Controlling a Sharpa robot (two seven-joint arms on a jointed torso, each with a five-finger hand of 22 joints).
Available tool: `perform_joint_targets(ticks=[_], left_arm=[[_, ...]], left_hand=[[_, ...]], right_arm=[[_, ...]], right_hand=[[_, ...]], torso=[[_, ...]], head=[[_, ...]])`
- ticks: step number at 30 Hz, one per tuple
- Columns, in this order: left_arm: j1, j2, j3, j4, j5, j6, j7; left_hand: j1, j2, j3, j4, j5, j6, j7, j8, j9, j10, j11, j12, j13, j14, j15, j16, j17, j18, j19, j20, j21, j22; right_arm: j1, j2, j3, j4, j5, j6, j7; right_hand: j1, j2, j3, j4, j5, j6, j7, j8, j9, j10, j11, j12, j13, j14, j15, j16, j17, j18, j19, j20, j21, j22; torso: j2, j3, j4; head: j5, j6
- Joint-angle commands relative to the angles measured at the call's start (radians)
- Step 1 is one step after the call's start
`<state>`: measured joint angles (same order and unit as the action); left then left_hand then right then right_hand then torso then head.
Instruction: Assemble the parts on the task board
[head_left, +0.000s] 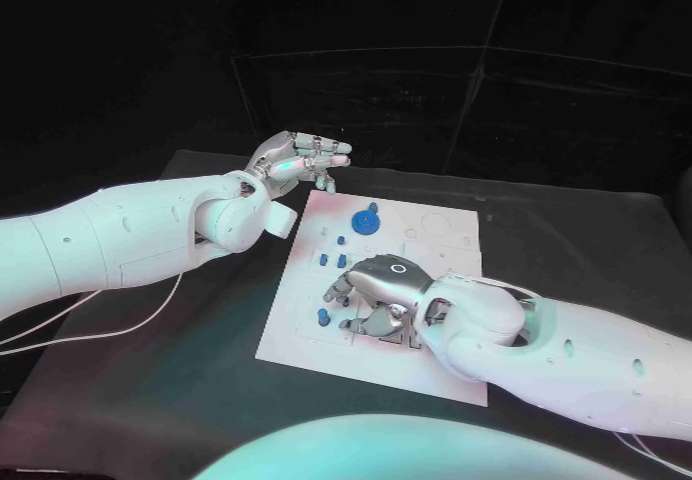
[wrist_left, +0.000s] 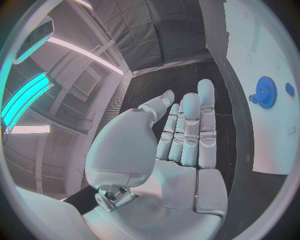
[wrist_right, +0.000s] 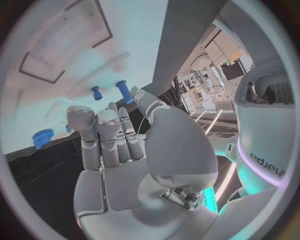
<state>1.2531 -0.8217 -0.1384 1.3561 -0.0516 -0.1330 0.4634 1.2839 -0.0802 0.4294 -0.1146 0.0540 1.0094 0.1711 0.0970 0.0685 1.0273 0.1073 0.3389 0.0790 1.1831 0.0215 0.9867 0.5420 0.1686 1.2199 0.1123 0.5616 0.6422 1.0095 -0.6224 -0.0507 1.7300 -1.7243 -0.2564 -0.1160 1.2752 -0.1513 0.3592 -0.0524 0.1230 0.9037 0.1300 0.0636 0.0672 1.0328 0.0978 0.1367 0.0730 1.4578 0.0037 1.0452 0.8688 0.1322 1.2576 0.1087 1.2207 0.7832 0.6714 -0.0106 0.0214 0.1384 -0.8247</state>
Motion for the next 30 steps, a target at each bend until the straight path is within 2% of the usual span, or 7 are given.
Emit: perform_joint_targets(ticks=[1, 3, 9, 13, 17, 24, 30], left_arm=[[0.001, -0.003, 0.001, -0.002, 0.003, 0.013, -0.002], [0.001, -0.003, 0.0, -0.002, 0.003, 0.013, -0.001], [0.001, -0.004, 0.0, -0.003, 0.003, 0.015, -0.002], [0.001, -0.004, -0.001, -0.003, 0.003, 0.016, -0.002], [0.0, -0.005, -0.001, -0.002, 0.003, 0.018, -0.003], [-0.001, -0.007, -0.003, -0.002, 0.003, 0.02, -0.004], [-0.001, -0.009, -0.004, -0.002, 0.003, 0.021, -0.003]], left_hand=[[0.002, 0.005, -0.007, 0.0, -0.003, -0.008, 0.001, 0.006, 0.0, -0.007, -0.003, 0.003, -0.001, -0.007, -0.003, 0.004, -0.001, 0.013, -0.005, 0.003, -0.004, -0.002], [0.002, 0.005, -0.007, 0.0, -0.003, -0.008, 0.001, 0.006, 0.0, -0.007, -0.003, 0.003, -0.001, -0.007, -0.003, 0.004, -0.001, 0.013, -0.005, 0.003, -0.004, -0.002], [0.002, 0.005, -0.007, 0.0, -0.003, -0.008, 0.001, 0.006, 0.0, -0.007, -0.003, 0.003, -0.001, -0.007, -0.003, 0.004, -0.001, 0.013, -0.005, 0.003, -0.004, -0.002], [0.002, 0.005, -0.008, 0.001, -0.003, -0.009, 0.0, 0.007, 0.0, -0.008, -0.003, 0.004, -0.002, -0.007, -0.002, 0.004, -0.001, 0.013, -0.005, 0.003, -0.005, -0.002], [0.002, 0.005, -0.008, 0.001, -0.003, -0.009, 0.0, 0.007, 0.0, -0.008, -0.003, 0.004, -0.002, -0.007, -0.002, 0.004, -0.001, 0.013, -0.005, 0.003, -0.005, -0.002], [0.001, 0.006, -0.01, 0.002, -0.003, -0.008, 0.0, 0.007, 0.0, -0.008, -0.003, 0.005, -0.002, -0.008, -0.002, 0.004, -0.002, 0.013, -0.006, 0.003, -0.005, -0.002], [0.001, 0.006, -0.01, 0.002, -0.003, -0.008, 0.0, 0.007, 0.0, -0.008, -0.003, 0.005, -0.002, -0.008, -0.002, 0.004, -0.002, 0.013, -0.006, 0.003, -0.005, -0.002]], right_arm=[[0.012, -0.08, 0.012, 0.055, 0.123, -0.102, 0.044], [0.018, -0.124, 0.016, 0.078, 0.183, -0.11, 0.038], [0.034, -0.294, 0.023, 0.131, 0.428, -0.042, -0.065], [0.036, -0.36, 0.023, 0.143, 0.471, -0.02, -0.137], [0.034, -0.403, 0.021, 0.16, 0.466, -0.028, -0.219], [0.028, -0.441, 0.019, 0.182, 0.403, -0.026, -0.349], [0.015, -0.433, 0.016, 0.189, 0.365, 0.001, -0.404]], right_hand=[[0.004, 0.001, -0.028, 0.004, 0.015, 0.016, 0.011, 0.008, 0.004, 0.026, -0.014, 0.035, 0.005, -0.001, -0.008, -0.004, 0.001, 0.005, 0.008, -0.009, 0.001, 0.012], [0.001, 0.008, -0.035, 0.009, 0.025, 0.034, 0.017, 0.014, 0.006, 0.057, -0.019, 0.059, 0.011, 0.006, -0.012, 0.012, 0.021, 0.001, 0.022, -0.013, 0.015, 0.038], [-0.05, 0.018, -0.082, 0.055, 0.038, 0.087, 0.009, 0.034, 0.011, 0.279, -0.049, 0.203, 0.081, 0.037, -0.034, 0.104, 0.123, -0.024, 0.09, -0.031, 0.094, 0.183], [-0.09, 0.014, -0.168, 0.103, 0.055, 0.116, -0.018, 0.068, 0.018, 0.344, -0.073, 0.318, 0.182, 0.035, -0.057, 0.106, 0.114, -0.027, 0.102, -0.053, 0.111, 0.203], [-0.112, 0.025, -0.238, 0.149, 0.098, 0.128, -0.03, 0.106, 0.026, 0.337, -0.086, 0.445, 0.315, 0.038, -0.063, 0.13, 0.139, -0.027, 0.106, -0.066, 0.119, 0.215], [-0.126, 0.043, -0.348, 0.22, 0.11, 0.126, -0.037, 0.165, 0.045, 0.312, -0.091, 0.67, 0.592, 0.049, -0.071, 0.208, 0.232, -0.039, 0.129, -0.068, 0.151, 0.277], [-0.124, 0.053, -0.413, 0.267, 0.115, 0.121, -0.042, 0.204, 0.062, 0.295, -0.092, 0.72, 0.674, 0.049, -0.071, 0.231, 0.258, -0.041, 0.132, -0.069, 0.16, 0.295]], torso=[[-0.003, -0.0019, -0.004], [-0.004, -0.0017, -0.0062], [-0.009, -0.0025, -0.0145], [-0.014, -0.0025, -0.0222], [-0.015, 0.0022, -0.0297], [-0.018, 0.0018, -0.0301], [-0.016, 0.0026, -0.0304]], head=[[-0.011, 0.008], [-0.017, 0.012], [-0.073, 0.027], [-0.11, 0.034], [-0.119, 0.035], [-0.138, 0.031], [-0.137, 0.029]])
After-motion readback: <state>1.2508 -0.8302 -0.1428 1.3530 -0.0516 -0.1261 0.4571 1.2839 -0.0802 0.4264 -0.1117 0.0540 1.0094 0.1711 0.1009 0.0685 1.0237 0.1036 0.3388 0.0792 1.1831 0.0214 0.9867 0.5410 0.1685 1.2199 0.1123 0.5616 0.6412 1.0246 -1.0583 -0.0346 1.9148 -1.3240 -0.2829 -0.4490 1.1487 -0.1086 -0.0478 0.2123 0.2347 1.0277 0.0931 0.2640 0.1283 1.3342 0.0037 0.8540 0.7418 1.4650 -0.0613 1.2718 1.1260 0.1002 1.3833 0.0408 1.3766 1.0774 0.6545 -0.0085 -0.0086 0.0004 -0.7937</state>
